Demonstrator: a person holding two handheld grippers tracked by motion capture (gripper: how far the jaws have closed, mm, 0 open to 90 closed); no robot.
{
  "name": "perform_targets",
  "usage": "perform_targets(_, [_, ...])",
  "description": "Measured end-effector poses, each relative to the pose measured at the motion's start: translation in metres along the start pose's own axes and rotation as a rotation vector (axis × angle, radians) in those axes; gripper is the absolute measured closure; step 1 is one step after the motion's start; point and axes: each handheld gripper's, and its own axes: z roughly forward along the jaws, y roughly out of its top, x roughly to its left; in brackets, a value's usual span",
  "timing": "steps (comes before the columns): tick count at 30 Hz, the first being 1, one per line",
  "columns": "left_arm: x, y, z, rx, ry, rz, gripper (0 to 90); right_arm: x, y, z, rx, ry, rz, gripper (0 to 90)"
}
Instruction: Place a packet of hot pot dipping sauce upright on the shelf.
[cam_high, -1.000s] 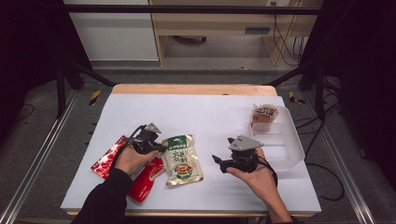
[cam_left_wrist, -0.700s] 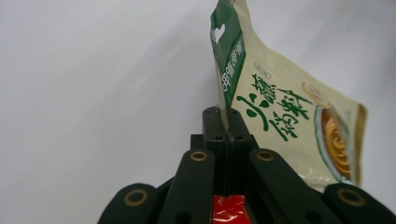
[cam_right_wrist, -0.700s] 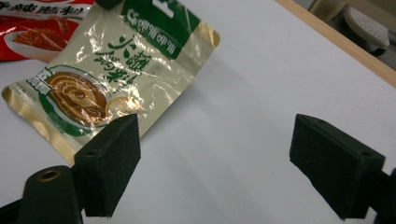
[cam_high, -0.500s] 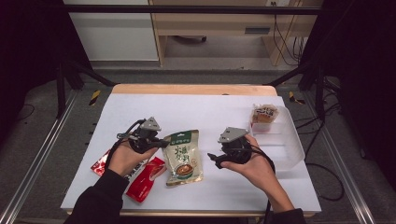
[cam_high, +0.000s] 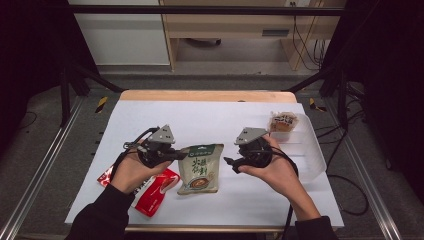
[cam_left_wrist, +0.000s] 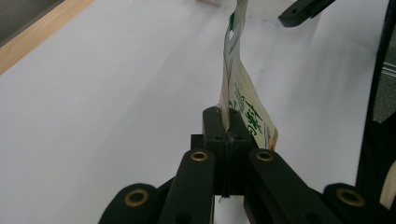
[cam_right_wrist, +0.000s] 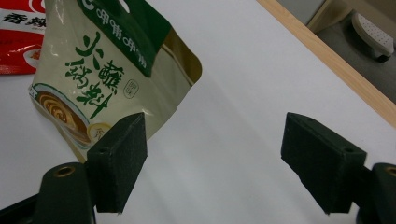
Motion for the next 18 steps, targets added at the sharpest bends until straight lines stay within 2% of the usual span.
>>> perform_targets(4, [-0.006, 0.005, -0.003, -0.001, -0.011, 0.029, 90.0, 0.001, 0.003, -0.002, 0.002, 0.005, -0.010, 23.2])
perform_targets(7, [-0.008, 0.008, -0.004, 0.000, -0.018, 0.014, 90.0, 0.001, 0.004, -0.004, -0.002, 0.017, -0.015, 23.7])
perform_targets(8, [-0.009, 0.009, -0.004, -0.005, -0.025, 0.025, 90.0, 0.002, 0.005, -0.004, 0.000, 0.022, -0.016, 23.7])
perform_targets(10, [-0.010, 0.011, -0.005, -0.008, -0.021, 0.039, 90.0, 0.002, 0.006, -0.005, 0.007, 0.031, -0.026, 23.8])
perform_targets(11, [-0.011, 0.012, -0.005, -0.014, -0.023, 0.033, 90.0, 0.002, 0.006, -0.005, 0.007, 0.031, -0.026, 23.8])
perform_targets(18, [-0.010, 0.017, -0.008, -0.008, -0.011, 0.053, 90.0, 0.005, 0.009, -0.006, 0.021, 0.061, -0.046, 24.5])
